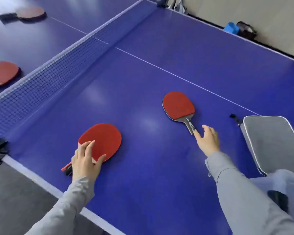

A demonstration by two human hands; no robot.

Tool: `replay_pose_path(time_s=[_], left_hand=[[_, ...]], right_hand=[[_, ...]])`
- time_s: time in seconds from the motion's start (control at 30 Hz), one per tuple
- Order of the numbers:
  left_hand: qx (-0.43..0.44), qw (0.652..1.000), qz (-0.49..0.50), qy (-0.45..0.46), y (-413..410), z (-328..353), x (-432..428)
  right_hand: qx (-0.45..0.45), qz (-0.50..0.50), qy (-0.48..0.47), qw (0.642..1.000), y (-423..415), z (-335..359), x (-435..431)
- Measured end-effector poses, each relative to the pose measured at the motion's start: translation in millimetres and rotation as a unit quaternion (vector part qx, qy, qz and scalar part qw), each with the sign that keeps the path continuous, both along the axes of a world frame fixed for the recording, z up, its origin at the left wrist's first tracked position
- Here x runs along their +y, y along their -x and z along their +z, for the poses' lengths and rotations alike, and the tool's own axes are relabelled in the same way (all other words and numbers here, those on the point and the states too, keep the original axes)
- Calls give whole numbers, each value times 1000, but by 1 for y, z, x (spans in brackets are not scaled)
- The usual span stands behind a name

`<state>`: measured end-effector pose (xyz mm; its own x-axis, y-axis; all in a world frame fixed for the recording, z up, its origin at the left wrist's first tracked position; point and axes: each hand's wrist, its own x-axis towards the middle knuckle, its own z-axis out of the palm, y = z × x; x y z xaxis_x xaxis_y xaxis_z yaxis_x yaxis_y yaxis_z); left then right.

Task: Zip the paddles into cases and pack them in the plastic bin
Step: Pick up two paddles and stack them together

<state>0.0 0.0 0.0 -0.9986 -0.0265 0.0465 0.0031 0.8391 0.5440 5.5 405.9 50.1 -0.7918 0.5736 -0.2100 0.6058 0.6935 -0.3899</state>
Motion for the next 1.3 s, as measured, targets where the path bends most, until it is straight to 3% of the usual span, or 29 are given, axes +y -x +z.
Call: replay_pose_path(time_s=[0.2,0.33,0.53,0.73,0.9,1.13,1.3], left_hand=[[-67,994,84,32,-10,-37,-59],[-99,991,90,20,-2,-45,-71],[-137,987,78,-25,10,-41,-79],[-175,981,75,-43,10,-32,-75],[-299,943,76,-122,12,-17,-69],[-229,938,118,-232,-12,-1,-24],[-212,920,139,-299,-28,5,32]], right_hand=[[-38,-2,-63,997,23,-45,19],[-57,6,-63,996,35,-66,28],[-14,30,-83,996,47,-81,21],[40,-2,-12,999,50,-80,14],[85,-37,94,991,48,-72,10],[139,-95,167,971,13,-64,-17],[192,-170,241,936,-38,-46,-63]])
